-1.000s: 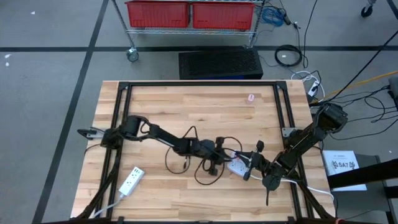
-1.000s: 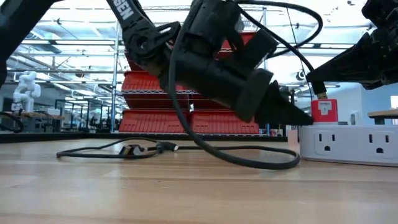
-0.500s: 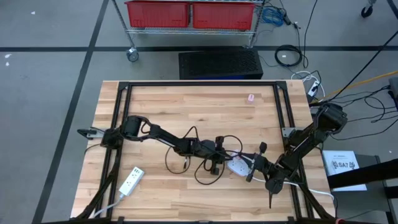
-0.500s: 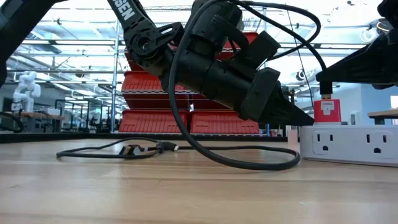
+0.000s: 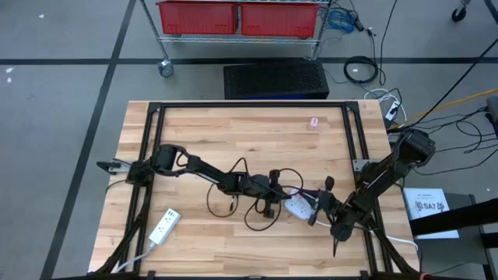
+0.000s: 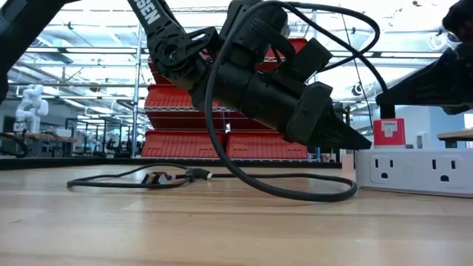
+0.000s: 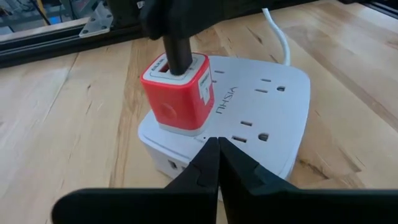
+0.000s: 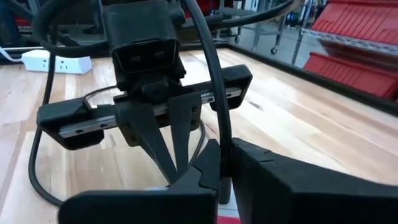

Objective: Insert USB
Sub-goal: Insert the top black USB cable into the red charger adapter, then move the right white outlet extension to the middle right of the table

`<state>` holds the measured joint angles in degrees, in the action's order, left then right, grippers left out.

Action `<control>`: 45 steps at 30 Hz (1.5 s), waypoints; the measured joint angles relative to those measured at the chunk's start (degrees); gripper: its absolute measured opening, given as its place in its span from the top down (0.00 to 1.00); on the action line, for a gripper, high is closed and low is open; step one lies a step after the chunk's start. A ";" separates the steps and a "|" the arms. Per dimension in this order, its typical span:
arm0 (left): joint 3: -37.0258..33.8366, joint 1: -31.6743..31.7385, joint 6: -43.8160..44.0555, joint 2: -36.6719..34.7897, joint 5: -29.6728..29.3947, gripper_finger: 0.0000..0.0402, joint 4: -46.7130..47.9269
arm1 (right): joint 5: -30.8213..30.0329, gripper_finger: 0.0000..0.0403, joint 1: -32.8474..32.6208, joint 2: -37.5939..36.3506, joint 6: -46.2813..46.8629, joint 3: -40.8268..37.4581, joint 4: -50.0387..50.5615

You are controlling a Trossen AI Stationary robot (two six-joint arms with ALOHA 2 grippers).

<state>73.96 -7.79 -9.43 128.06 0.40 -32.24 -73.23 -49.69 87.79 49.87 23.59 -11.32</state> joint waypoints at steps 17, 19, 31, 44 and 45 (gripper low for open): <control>-0.07 -0.02 -0.02 0.03 0.02 0.98 0.18 | 5.46 0.83 3.29 0.09 2.41 -0.13 -0.07; -0.07 -0.02 0.00 0.03 0.06 0.98 0.21 | 5.19 0.81 3.29 0.12 2.34 -0.13 -0.24; -0.01 -0.04 0.00 0.05 0.07 0.98 0.78 | 4.98 0.80 3.29 0.09 1.52 -0.07 -1.77; -0.03 -0.04 0.00 0.05 -0.04 0.98 1.04 | 9.58 0.71 3.65 -7.07 -6.87 -0.07 -1.63; -0.03 -0.04 0.00 0.05 0.07 0.98 1.06 | 10.26 0.68 3.87 -8.23 -7.62 -0.05 -1.73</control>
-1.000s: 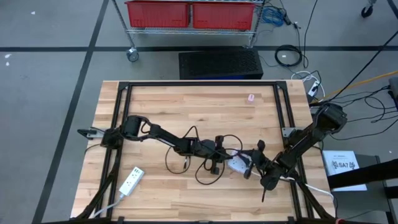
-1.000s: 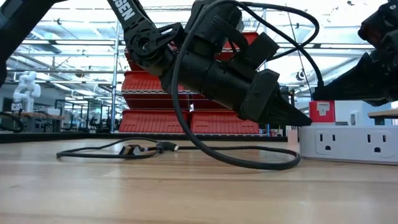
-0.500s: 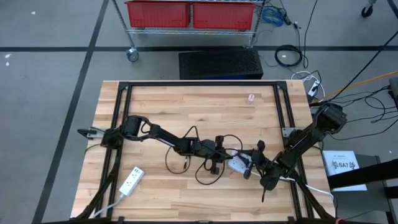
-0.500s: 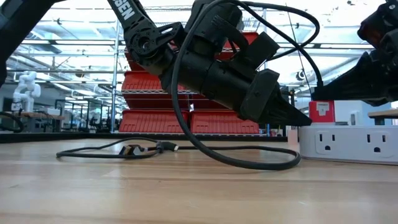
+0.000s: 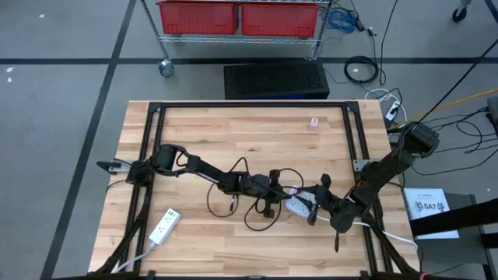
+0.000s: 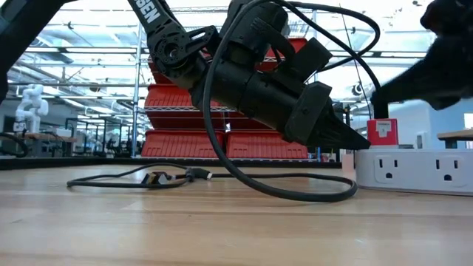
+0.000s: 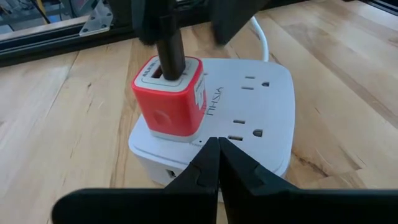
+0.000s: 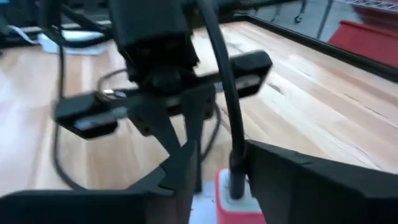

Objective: Insert USB
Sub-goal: Move the right white outlet extension to the middle right of the table

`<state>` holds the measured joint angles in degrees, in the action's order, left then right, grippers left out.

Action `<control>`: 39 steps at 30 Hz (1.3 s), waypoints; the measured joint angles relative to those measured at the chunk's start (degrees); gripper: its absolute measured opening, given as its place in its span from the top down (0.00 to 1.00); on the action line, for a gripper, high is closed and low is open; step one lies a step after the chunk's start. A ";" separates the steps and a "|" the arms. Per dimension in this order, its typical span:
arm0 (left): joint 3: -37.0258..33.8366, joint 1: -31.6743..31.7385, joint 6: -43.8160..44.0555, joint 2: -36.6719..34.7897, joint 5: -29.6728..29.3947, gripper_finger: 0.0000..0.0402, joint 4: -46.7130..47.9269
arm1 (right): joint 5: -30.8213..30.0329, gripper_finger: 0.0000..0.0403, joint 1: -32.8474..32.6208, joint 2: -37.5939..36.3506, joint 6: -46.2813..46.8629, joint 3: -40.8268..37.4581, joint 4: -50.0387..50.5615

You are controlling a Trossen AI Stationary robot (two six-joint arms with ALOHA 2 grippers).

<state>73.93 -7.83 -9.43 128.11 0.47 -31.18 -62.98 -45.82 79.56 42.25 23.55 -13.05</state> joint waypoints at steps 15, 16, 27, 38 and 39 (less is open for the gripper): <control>-0.11 0.09 0.13 -0.61 0.74 0.98 0.63 | 6.91 0.56 0.19 -12.07 -4.40 0.16 7.06; -0.11 0.11 0.14 -0.96 0.76 0.98 1.10 | 8.07 0.56 0.19 -12.74 -5.10 0.18 8.08; -0.31 2.59 -0.14 -5.81 0.39 0.99 11.31 | 21.37 0.61 3.83 -17.36 2.09 3.70 27.45; -0.26 4.50 -1.45 -8.90 -2.64 0.99 15.59 | 25.88 0.88 3.75 -12.28 6.82 4.13 30.06; -0.26 4.67 -1.44 -8.90 -2.85 0.99 16.36 | 26.50 0.91 3.75 -10.83 7.37 4.13 30.01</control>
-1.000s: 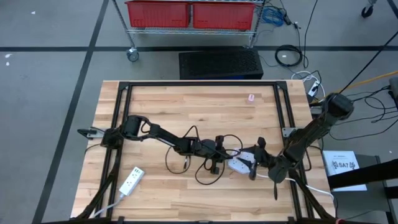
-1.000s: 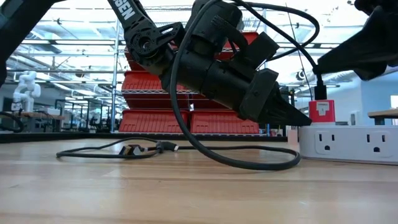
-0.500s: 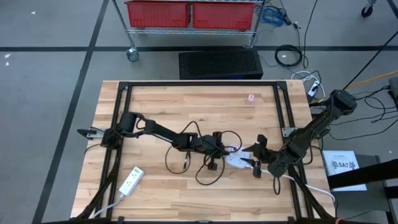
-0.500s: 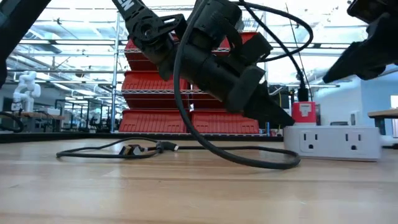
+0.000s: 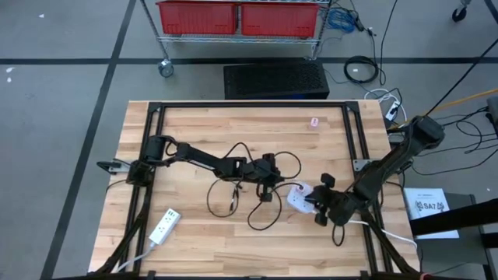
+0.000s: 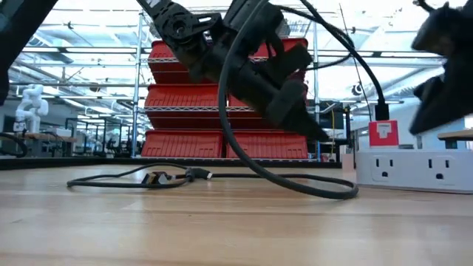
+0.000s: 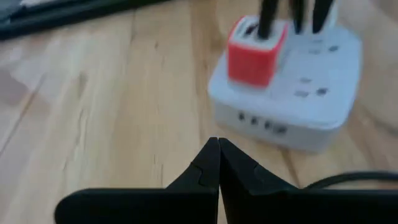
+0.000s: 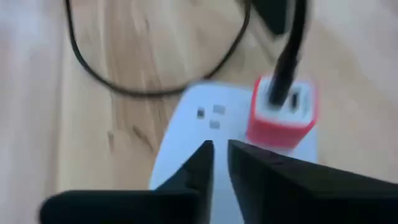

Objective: Insert USB
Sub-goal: Move the right white outlet extension to the middle right of the table

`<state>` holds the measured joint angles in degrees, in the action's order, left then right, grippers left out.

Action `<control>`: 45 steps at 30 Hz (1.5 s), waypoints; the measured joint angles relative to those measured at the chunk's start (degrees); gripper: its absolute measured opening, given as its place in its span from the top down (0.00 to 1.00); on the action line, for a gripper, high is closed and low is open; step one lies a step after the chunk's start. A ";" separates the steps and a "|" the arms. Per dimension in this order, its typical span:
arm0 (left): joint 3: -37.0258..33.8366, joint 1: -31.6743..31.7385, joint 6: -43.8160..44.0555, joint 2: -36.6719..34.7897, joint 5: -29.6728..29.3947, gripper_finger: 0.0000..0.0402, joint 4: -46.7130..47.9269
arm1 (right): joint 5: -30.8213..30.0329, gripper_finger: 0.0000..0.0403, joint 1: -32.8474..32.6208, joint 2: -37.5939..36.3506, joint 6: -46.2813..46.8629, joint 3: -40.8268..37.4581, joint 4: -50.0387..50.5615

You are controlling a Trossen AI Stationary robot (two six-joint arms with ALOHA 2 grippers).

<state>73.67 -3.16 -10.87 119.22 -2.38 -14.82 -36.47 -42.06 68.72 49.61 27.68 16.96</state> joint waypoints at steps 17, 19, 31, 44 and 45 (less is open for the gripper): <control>-6.88 5.35 -3.16 -16.38 -8.64 0.99 14.12 | 19.11 1.00 -5.63 5.78 13.00 8.43 10.67; -9.38 6.15 -3.03 -19.07 -8.62 0.99 14.07 | 21.67 1.00 -6.38 5.78 16.04 10.89 18.03; -32.53 6.62 4.53 -35.51 -3.42 0.99 12.77 | 19.05 1.00 -11.47 5.86 22.11 18.95 23.54; -42.01 -1.16 9.71 -35.28 -2.81 0.99 -2.74 | 26.02 1.00 -10.01 11.29 25.12 15.53 21.48; -42.02 -1.16 9.51 -35.28 -2.82 0.99 -2.79 | 27.47 1.00 -10.05 11.85 25.54 15.39 21.46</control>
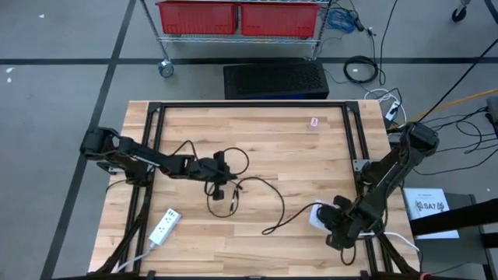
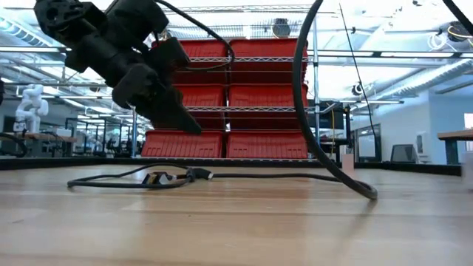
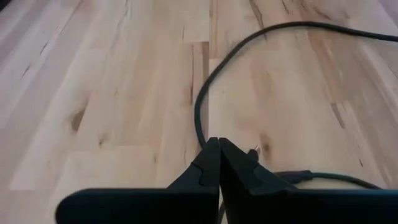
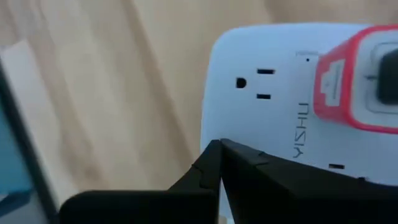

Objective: Insert USB
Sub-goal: Move the right white outlet extension to the middle right of the table, then adjust the right black USB cable

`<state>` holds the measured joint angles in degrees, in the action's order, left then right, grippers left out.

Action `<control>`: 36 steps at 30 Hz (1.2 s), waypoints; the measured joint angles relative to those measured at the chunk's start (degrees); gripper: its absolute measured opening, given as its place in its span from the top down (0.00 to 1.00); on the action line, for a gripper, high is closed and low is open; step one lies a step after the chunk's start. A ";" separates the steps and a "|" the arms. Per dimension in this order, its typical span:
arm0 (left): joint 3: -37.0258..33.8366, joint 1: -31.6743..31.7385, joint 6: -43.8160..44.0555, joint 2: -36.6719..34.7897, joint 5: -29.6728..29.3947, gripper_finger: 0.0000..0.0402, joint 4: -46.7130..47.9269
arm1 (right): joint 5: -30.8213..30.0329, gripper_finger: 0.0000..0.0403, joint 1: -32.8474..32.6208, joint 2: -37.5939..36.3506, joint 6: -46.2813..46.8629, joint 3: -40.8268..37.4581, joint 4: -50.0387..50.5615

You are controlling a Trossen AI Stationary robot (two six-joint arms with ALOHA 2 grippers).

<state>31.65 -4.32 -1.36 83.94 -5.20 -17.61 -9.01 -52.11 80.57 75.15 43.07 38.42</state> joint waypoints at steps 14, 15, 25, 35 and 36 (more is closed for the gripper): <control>-0.03 0.55 0.61 0.00 -3.58 0.99 2.09 | 12.03 1.00 -5.34 -2.43 11.22 11.50 24.75; -0.03 0.55 0.67 0.00 -3.99 0.99 2.31 | 10.68 1.00 -5.83 -2.46 11.33 13.37 25.32; -0.03 0.59 0.53 0.00 -7.00 0.99 1.66 | -19.49 1.00 -6.11 -2.60 -4.95 31.04 23.87; -0.01 -0.29 0.66 0.02 -0.59 0.99 3.13 | -28.32 1.00 23.05 -2.27 -34.45 26.22 21.58; 0.01 -0.69 0.67 0.02 0.47 0.99 3.88 | -26.86 1.00 26.49 -2.27 -38.04 25.12 18.67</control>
<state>31.66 -5.01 -0.69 83.96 -4.73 -13.73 -35.87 -25.62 78.30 37.11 68.19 57.09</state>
